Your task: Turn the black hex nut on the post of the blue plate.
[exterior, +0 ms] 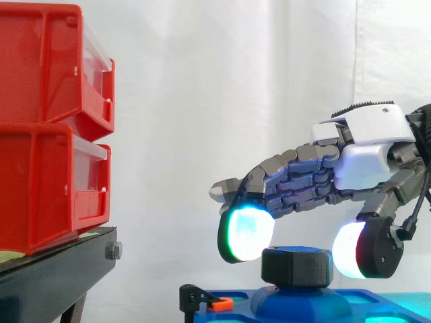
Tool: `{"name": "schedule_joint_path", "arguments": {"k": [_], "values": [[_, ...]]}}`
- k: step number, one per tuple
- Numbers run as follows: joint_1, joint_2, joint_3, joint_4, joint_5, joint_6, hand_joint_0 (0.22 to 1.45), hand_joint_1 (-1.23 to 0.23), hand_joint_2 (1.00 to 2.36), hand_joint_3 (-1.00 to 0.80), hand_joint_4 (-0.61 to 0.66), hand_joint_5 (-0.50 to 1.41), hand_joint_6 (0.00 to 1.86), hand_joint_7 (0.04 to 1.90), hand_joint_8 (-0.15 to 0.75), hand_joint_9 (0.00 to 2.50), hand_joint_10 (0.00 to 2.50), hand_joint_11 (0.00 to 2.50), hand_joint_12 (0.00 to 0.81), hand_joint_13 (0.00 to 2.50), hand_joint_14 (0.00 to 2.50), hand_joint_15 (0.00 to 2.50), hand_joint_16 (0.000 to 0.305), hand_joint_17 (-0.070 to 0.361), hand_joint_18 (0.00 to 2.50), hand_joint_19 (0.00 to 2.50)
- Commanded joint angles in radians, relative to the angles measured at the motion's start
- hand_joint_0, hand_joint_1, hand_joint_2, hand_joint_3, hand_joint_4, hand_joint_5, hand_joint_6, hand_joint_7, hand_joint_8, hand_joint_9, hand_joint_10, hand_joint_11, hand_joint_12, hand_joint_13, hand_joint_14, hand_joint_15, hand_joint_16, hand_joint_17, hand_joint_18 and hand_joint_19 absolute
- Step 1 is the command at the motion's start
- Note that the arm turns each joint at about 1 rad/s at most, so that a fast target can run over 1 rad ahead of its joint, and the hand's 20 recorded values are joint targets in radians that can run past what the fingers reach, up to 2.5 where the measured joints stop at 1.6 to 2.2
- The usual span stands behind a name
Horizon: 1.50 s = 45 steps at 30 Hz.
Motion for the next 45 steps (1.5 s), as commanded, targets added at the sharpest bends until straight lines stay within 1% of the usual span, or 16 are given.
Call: {"name": "schedule_joint_path", "arguments": {"k": [1,8,13,19,24,28,29,31,32,35,39,45], "values": [[0.000,-0.001,0.000,0.000,-0.001,0.000,0.60,-0.91,1.00,-0.50,0.15,-0.27,0.50,0.92,0.098,0.00,0.00,0.00,0.262,0.00,0.00,0.00,0.037,0.084,0.00,0.00],[0.000,-0.001,0.000,0.003,-0.003,0.000,0.58,-0.88,1.00,-0.50,0.19,-0.25,0.50,1.02,0.110,0.00,0.00,0.00,0.265,0.00,0.00,0.00,0.038,0.085,0.00,0.00],[-0.001,-0.001,-0.001,0.003,-0.003,0.000,0.57,-0.86,1.00,-0.50,0.20,-0.25,0.50,1.05,0.115,0.00,0.00,0.00,0.268,0.00,0.00,0.00,0.038,0.085,0.00,0.00],[-0.003,0.000,0.000,0.003,-0.003,0.001,0.50,-0.84,1.00,-0.50,0.24,-0.24,0.50,1.07,0.132,0.00,0.00,0.00,0.283,0.00,0.00,0.00,0.041,0.092,0.00,0.00],[-0.007,0.000,0.000,0.003,-0.013,0.000,0.47,-0.84,1.00,-0.50,0.26,-0.23,0.50,1.09,0.147,0.00,0.00,0.00,0.292,0.00,0.00,0.00,0.042,0.096,0.00,0.00],[-0.011,0.000,0.000,0.003,-0.015,0.000,0.44,-0.82,1.00,-0.50,0.29,-0.22,0.50,1.11,0.155,0.00,0.00,0.00,0.299,0.00,0.00,0.00,0.044,0.099,0.00,0.00],[-0.014,0.000,0.000,0.003,-0.016,-0.002,0.44,-0.82,1.00,-0.50,0.29,-0.22,0.50,1.11,0.157,0.00,0.00,0.00,0.301,0.00,0.00,0.00,0.044,0.100,0.00,0.00],[-0.014,0.000,0.000,0.003,-0.020,-0.002,0.42,-0.79,1.00,-0.50,0.30,-0.22,0.50,1.12,0.166,0.00,0.00,0.00,0.310,0.00,0.00,0.00,0.046,0.104,0.00,0.00],[-0.017,0.000,0.000,0.003,-0.021,-0.002,0.40,-0.77,1.00,-0.50,0.32,-0.21,0.50,1.12,0.176,0.00,0.00,0.00,0.317,0.00,0.00,0.00,0.047,0.107,0.00,0.00],[-0.017,0.000,0.000,0.003,-0.024,-0.003,0.39,-0.73,1.00,-0.50,0.33,-0.21,0.50,1.13,0.184,0.00,0.00,0.00,0.325,0.00,0.00,0.00,0.049,0.110,0.00,0.00],[-0.021,0.000,0.000,0.002,-0.026,-0.002,0.37,-0.69,1.00,-0.50,0.34,-0.21,0.50,1.15,0.194,0.00,0.00,0.00,0.334,0.00,0.00,0.00,0.051,0.114,0.00,0.00],[-0.026,0.000,0.000,-0.002,-0.039,-0.002,0.37,-0.67,1.00,-0.50,0.34,-0.21,0.50,1.15,0.194,0.00,0.00,0.00,0.335,0.00,0.00,0.00,0.051,0.115,0.00,0.00]]}}
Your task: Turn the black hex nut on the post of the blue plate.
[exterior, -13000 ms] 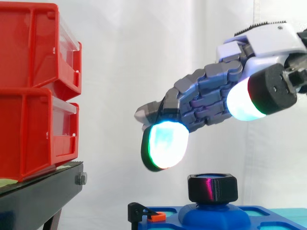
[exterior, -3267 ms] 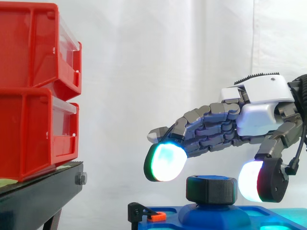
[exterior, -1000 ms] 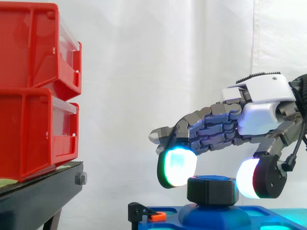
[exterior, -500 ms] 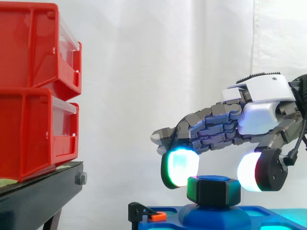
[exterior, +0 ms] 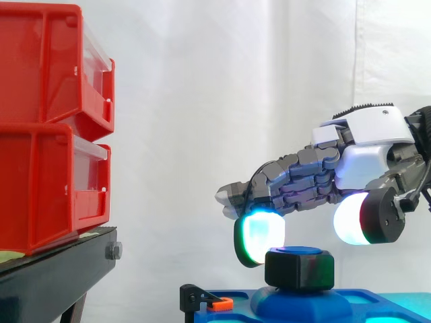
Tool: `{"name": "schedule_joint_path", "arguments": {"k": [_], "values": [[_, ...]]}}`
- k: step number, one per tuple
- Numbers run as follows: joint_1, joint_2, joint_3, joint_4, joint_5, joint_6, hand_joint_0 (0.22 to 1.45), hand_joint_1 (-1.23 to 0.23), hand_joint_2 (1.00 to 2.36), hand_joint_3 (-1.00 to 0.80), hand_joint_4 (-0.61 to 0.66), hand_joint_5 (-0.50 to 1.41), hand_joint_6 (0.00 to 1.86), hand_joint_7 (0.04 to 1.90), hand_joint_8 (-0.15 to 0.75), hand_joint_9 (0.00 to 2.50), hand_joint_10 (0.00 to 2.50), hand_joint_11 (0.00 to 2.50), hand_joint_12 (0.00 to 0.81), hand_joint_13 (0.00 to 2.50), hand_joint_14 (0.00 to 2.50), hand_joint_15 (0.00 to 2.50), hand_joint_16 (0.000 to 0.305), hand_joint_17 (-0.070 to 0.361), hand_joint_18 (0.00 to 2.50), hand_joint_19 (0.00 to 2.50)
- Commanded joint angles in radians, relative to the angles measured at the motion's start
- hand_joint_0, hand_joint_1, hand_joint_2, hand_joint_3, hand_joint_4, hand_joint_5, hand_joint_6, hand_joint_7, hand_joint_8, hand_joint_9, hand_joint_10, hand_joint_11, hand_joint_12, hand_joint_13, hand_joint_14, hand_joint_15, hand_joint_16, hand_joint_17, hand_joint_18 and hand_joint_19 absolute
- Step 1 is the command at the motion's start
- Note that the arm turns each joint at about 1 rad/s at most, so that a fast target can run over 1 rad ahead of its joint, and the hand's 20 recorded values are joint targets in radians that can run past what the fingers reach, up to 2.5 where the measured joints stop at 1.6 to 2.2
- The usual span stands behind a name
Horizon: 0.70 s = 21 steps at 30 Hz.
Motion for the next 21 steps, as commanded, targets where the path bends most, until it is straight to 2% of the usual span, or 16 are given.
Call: {"name": "schedule_joint_path", "arguments": {"k": [1,7,10,21], "values": [[-0.002,0.000,0.002,-0.004,-0.009,0.000,0.37,-0.67,1.00,-0.50,0.34,-0.21,0.50,1.15,0.194,0.00,0.00,0.00,0.334,0.00,0.00,0.00,0.051,0.115,0.00,0.00],[-0.005,0.001,0.002,-0.021,-0.024,-0.005,0.37,-0.68,1.00,-0.50,0.34,-0.21,0.50,1.15,0.192,0.00,0.00,0.00,0.332,0.00,0.00,0.00,0.050,0.113,0.00,0.00],[-0.007,0.007,0.002,-0.038,-0.036,-0.043,0.37,-0.68,1.00,-0.50,0.34,-0.21,0.50,1.15,0.193,0.00,0.00,0.00,0.331,0.00,0.00,0.00,0.050,0.113,0.00,0.00],[-0.001,0.035,0.002,-0.105,-0.032,-0.063,0.38,-0.67,1.00,-0.50,0.34,-0.20,0.50,1.14,0.191,0.00,0.00,0.00,0.328,0.00,0.00,0.00,0.049,0.111,0.00,0.00]]}}
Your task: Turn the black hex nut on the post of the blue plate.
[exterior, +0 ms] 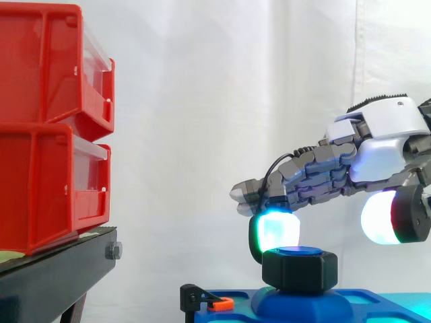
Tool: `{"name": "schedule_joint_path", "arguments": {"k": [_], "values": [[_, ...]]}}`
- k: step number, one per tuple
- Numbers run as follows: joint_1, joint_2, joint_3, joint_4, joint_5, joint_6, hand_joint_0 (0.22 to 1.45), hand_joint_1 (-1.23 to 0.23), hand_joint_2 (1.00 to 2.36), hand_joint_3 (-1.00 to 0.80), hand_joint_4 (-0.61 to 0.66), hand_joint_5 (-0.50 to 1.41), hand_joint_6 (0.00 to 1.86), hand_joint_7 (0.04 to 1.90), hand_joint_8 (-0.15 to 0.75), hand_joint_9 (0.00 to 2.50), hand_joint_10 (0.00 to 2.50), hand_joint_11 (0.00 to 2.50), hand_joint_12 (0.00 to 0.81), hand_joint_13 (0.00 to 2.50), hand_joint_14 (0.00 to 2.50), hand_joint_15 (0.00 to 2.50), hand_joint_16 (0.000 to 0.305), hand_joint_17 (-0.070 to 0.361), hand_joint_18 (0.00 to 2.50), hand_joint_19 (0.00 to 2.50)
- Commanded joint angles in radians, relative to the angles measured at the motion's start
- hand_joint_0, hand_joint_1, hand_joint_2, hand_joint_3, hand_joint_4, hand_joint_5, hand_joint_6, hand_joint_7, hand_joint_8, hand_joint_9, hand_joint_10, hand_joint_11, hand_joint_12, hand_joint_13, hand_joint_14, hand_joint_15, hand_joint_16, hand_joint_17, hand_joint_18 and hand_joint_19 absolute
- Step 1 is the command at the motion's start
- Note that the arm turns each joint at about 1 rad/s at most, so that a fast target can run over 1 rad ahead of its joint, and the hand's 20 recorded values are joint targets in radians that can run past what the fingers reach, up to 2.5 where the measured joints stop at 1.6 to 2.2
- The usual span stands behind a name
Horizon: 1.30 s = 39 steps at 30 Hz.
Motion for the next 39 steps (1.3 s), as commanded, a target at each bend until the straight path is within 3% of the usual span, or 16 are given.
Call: {"name": "schedule_joint_path", "arguments": {"k": [1,21,39], "values": [[0.003,0.007,0.000,-0.022,0.000,-0.005,0.38,-0.67,1.00,-0.50,0.34,-0.20,0.50,1.14,0.190,0.00,0.00,0.00,0.328,0.00,0.00,0.00,0.049,0.111,0.00,0.00],[0.006,0.031,0.000,-0.099,0.002,-0.025,0.39,-0.67,1.00,-0.50,0.33,-0.20,0.50,1.14,0.187,0.00,0.00,0.00,0.324,0.00,0.00,0.00,0.049,0.109,0.00,0.00],[0.030,0.067,0.000,-0.183,0.032,-0.033,0.39,-0.67,1.00,-0.50,0.34,-0.20,0.50,1.14,0.187,0.00,0.00,0.00,0.324,0.00,0.00,0.00,0.048,0.109,0.00,0.00]]}}
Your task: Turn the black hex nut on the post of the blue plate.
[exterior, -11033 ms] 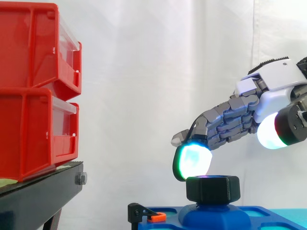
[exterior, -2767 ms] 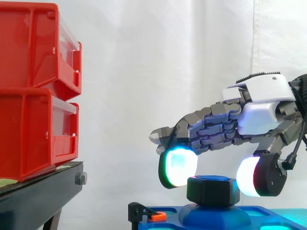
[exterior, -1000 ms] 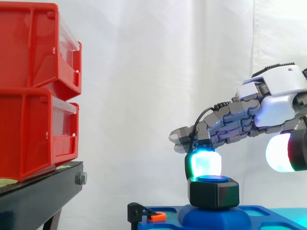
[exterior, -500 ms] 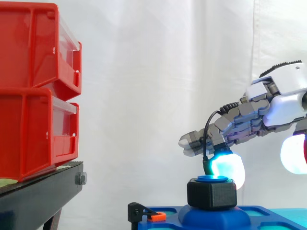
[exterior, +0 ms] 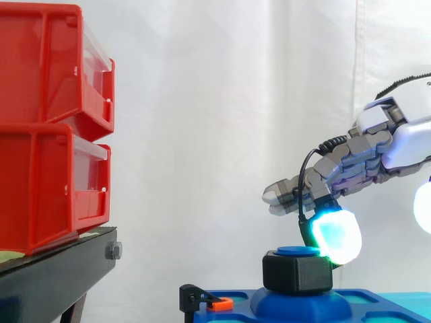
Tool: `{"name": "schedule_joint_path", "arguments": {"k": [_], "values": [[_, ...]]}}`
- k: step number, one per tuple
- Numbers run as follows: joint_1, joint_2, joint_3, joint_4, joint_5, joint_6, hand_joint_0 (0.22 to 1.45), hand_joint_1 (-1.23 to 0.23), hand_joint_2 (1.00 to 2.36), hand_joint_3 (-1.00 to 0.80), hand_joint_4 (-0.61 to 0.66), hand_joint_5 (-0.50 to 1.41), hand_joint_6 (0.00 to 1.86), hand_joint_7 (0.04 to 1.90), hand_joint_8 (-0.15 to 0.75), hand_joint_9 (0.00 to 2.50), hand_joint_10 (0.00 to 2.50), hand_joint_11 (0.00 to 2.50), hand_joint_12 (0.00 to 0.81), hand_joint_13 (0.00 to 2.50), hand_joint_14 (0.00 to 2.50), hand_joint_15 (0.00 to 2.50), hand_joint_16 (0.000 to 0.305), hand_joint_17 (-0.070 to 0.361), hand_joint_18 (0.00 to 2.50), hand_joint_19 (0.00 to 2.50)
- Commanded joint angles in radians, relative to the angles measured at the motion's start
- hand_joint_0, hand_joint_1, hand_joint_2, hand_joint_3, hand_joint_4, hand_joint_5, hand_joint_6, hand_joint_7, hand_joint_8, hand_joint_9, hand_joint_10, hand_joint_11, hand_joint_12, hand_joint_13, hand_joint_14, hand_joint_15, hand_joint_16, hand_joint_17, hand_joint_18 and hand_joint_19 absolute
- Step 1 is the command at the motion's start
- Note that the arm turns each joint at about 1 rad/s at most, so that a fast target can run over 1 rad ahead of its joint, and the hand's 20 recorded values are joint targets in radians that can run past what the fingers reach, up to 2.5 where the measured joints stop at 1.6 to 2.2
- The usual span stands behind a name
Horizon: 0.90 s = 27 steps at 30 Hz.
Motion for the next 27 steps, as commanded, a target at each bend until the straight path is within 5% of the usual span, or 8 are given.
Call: {"name": "schedule_joint_path", "arguments": {"k": [1,8,13,22,26,27], "values": [[0.008,0.008,0.000,-0.017,0.010,0.001,0.39,-0.67,1.00,-0.50,0.33,-0.20,0.50,1.14,0.187,0.00,0.00,0.00,0.325,0.00,0.00,0.00,0.049,0.109,0.00,0.00],[0.014,0.032,0.005,-0.013,0.031,0.029,0.39,-0.66,1.00,-0.50,0.32,-0.21,0.50,1.12,0.191,0.00,0.00,0.00,0.328,0.00,0.00,0.00,0.049,0.110,0.00,0.00],[0.014,0.032,0.063,-0.013,0.076,0.062,0.38,-0.65,1.00,-0.50,0.32,-0.21,0.50,1.09,0.192,0.00,0.00,0.00,0.329,0.00,0.00,0.00,0.049,0.111,0.00,0.00],[0.015,0.029,0.063,0.044,0.082,0.076,0.39,-0.64,1.00,-0.50,0.31,-0.21,0.50,1.06,0.193,0.00,0.00,0.00,0.330,0.00,0.00,0.00,0.049,0.111,0.00,0.00],[0.028,0.011,0.063,0.098,0.082,0.085,0.39,-0.65,1.00,-0.50,0.29,-0.22,0.50,1.02,0.191,0.00,0.00,0.00,0.329,0.00,0.00,0.00,0.049,0.111,0.00,0.00],[0.032,-0.021,0.063,0.118,0.082,0.093,0.39,-0.67,1.00,-0.50,0.29,-0.22,0.50,1.01,0.189,0.00,0.00,0.00,0.326,0.00,0.00,0.00,0.049,0.110,0.00,0.00]]}}
